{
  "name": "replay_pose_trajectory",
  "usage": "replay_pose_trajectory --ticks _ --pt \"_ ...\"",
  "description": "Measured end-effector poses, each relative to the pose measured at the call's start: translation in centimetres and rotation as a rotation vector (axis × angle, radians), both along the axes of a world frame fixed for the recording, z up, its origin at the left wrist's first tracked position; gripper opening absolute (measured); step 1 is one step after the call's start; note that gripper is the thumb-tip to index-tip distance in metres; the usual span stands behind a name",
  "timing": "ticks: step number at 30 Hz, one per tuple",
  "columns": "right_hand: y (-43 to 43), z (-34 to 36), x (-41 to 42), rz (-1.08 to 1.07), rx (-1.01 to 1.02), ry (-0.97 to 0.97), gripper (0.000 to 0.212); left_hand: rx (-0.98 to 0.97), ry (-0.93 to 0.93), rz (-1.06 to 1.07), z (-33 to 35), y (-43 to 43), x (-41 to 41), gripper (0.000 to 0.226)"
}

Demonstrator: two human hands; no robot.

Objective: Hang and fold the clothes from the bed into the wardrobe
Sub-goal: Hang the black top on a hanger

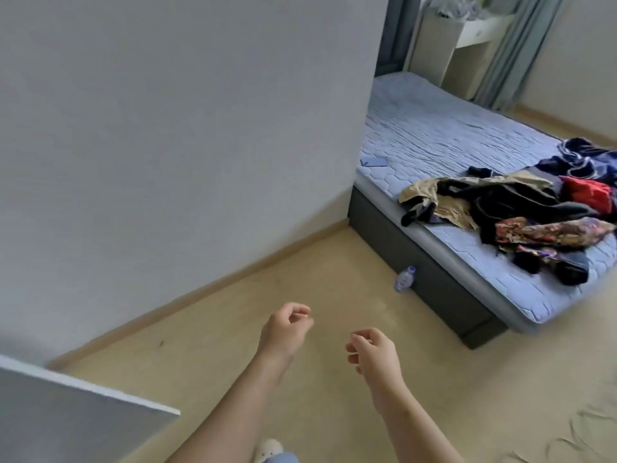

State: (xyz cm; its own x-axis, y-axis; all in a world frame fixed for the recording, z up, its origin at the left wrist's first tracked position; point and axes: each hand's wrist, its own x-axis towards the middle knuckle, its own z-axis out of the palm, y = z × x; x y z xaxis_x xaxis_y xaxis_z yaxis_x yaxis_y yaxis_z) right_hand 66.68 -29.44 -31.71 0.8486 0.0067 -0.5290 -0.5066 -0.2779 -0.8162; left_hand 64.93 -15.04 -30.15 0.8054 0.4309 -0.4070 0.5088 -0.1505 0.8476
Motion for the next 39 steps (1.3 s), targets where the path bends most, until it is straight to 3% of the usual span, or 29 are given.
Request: replay_pose_trajectory --ticks 5,15,27,32,39 --pt "-5.0 -1.0 5.2 -0.147 0.01 0.03 0.011 -0.033 0.037 -0.146 -1.1 -4.3 7.9 0.012" --pt "-12.4 -2.3 23.3 -0.353 -0.041 0.053 0.015 -0.079 0.049 -0.375 -2.6 -11.8 29.6 0.013" --pt "-22.1 -4.0 35.2 -0.599 0.085 0.17 0.01 -0.033 0.153 -0.637 -3.8 -23.0 44.9 0.011" --pt "-29.3 -5.4 42.2 -0.588 0.073 0.165 0.018 0.013 0.193 -0.635 -5.5 -28.6 51.2 0.014" --pt "-40.6 -6.6 51.8 -0.408 -0.027 0.215 0.019 -0.024 0.288 -0.524 -7.1 -38.3 58.6 0.017"
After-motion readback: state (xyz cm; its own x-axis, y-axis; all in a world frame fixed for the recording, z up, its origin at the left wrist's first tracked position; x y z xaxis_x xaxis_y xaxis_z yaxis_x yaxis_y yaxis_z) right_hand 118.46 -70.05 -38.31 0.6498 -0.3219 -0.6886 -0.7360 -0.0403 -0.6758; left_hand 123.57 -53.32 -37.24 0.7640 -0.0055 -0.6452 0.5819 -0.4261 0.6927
